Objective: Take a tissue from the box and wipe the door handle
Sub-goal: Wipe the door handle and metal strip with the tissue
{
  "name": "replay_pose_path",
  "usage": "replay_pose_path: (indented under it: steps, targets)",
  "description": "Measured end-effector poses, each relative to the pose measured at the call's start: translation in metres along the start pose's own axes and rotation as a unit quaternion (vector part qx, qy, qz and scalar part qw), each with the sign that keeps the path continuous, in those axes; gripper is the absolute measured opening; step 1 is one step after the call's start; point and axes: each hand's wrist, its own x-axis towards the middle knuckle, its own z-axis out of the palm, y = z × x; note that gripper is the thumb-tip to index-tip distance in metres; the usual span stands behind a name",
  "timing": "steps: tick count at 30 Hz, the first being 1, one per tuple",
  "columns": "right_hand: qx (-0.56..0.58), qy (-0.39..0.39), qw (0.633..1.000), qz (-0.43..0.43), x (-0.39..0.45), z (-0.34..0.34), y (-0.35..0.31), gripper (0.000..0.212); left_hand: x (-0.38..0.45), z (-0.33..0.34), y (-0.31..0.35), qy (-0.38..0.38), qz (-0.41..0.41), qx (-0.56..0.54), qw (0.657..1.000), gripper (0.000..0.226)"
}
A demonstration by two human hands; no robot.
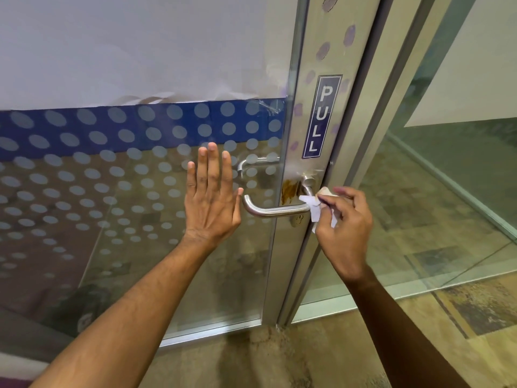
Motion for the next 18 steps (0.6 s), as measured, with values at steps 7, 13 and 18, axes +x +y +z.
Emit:
replay_pose_path:
  steps: [7, 13, 18]
  targets:
    - [0.021, 0.055, 0.998, 0.033, -0.026, 0.007, 0.007, 0.027, -0.002, 0.007, -0.001, -0.019, -0.007, 0.004, 1.000, 0.096]
    - [0.040, 0.094, 0.992, 0.074, -0.044, 0.026, 0.007, 0.022, -0.002, 0.010, -0.001, -0.008, -0.006, 0.001, 1.000, 0.097]
    - [0.053, 0.082, 0.991, 0.090, -0.063, 0.055, -0.002, 0.015, -0.001, 0.010, -0.001, -0.009, -0.003, 0.006, 1.000, 0.093]
